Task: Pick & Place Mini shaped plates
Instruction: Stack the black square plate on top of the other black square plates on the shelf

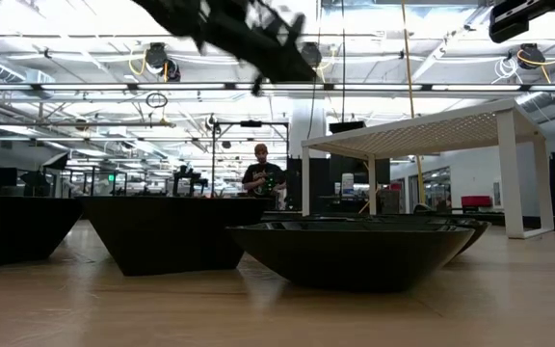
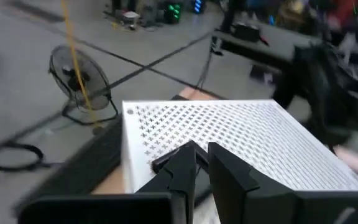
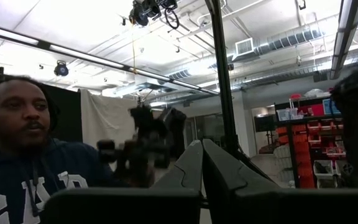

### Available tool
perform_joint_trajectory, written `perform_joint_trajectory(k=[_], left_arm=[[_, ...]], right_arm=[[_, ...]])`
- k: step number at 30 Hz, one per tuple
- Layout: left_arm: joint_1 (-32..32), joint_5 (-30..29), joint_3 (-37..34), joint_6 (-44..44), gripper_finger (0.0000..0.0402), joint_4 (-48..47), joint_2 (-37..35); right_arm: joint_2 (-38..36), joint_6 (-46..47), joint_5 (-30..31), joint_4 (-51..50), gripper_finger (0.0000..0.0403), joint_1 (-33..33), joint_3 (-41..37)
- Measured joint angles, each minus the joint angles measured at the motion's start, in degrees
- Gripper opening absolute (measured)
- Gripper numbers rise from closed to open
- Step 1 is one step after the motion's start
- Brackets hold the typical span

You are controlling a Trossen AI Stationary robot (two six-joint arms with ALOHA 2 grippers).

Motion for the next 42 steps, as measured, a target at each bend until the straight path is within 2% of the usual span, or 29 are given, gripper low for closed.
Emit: perform_joint_trajectory(k=[3, 6, 10, 16, 21, 26, 31, 42], left_arm=[[-0.1, -1.4, 0.0, 5.8, 0.0047, -15.0, -9.0], [-0.6, -5.2, 0.0, 7.5, 0.0047, -28.6, -17.5], [-1.3, -11.4, -5.2, 6.9, 0.0047, -38.0, -28.4], [-2.3, -17.5, -24.0, 1.7, 0.0047, -34.1, -47.4], [-2.8, -17.4, -40.2, -0.3, 0.0047, -26.1, -61.2], [-2.8, -15.8, -50.6, -0.7, 0.0047, -19.6, -69.3], [-2.8, -15.8, -55.6, -0.8, 0.0047, -17.1, -72.7], [-2.8, -15.8, -56.0, -2.0, 0.0047, -15.5, -72.9]], right_arm=[[0.0, 0.0, 0.0, 0.0, 0.0, 0.0, 0.0], [0.0, 0.0, 0.0, 0.0, 0.0, 0.0, 0.0], [0.0, 0.0, 0.0, 0.0, 0.0, 0.0, 0.0], [0.0, 0.0, 0.0, 0.0, 0.0, 0.0, 0.0], [0.0, 0.0, 0.0, 0.0, 0.0, 0.0, 0.0], [0.0, 0.0, 0.0, 0.0, 0.0, 0.0, 0.0], [0.0, 0.0, 0.0, 0.0, 0.0, 0.0, 0.0], [0.0, 0.0, 0.0, 0.0, 0.0, 0.0, 0.0]])
